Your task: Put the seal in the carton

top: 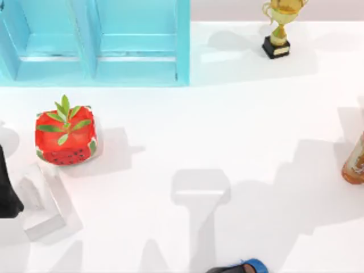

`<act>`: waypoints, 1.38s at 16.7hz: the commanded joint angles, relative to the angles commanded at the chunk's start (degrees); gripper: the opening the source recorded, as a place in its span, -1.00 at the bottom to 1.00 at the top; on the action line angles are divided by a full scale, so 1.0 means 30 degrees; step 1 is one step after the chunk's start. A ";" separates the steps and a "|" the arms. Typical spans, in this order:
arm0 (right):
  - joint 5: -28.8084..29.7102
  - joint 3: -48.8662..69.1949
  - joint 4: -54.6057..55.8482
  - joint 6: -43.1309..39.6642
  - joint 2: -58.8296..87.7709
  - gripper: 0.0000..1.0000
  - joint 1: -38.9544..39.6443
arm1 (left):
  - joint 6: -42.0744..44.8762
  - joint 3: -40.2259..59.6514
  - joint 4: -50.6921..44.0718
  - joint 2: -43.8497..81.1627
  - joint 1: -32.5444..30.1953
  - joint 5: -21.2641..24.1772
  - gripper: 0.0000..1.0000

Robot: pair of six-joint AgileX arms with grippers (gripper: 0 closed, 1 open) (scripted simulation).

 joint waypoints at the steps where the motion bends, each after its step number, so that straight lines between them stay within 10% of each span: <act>1: -0.0002 -0.0324 0.0031 -0.0350 -0.0297 -1.00 -0.0349 | 0.0000 0.0000 0.0000 0.0000 0.0000 0.0000 1.00; 19: -0.0002 -0.4869 0.4858 -0.0425 -0.0017 -1.00 -0.0429 | 0.0000 0.0000 0.0000 0.0000 0.0000 0.0000 1.00; 23: -0.0002 -0.4869 0.4858 -0.0425 -0.0017 -0.40 -0.0429 | 0.0000 0.0000 0.0000 0.0000 0.0000 0.0000 1.00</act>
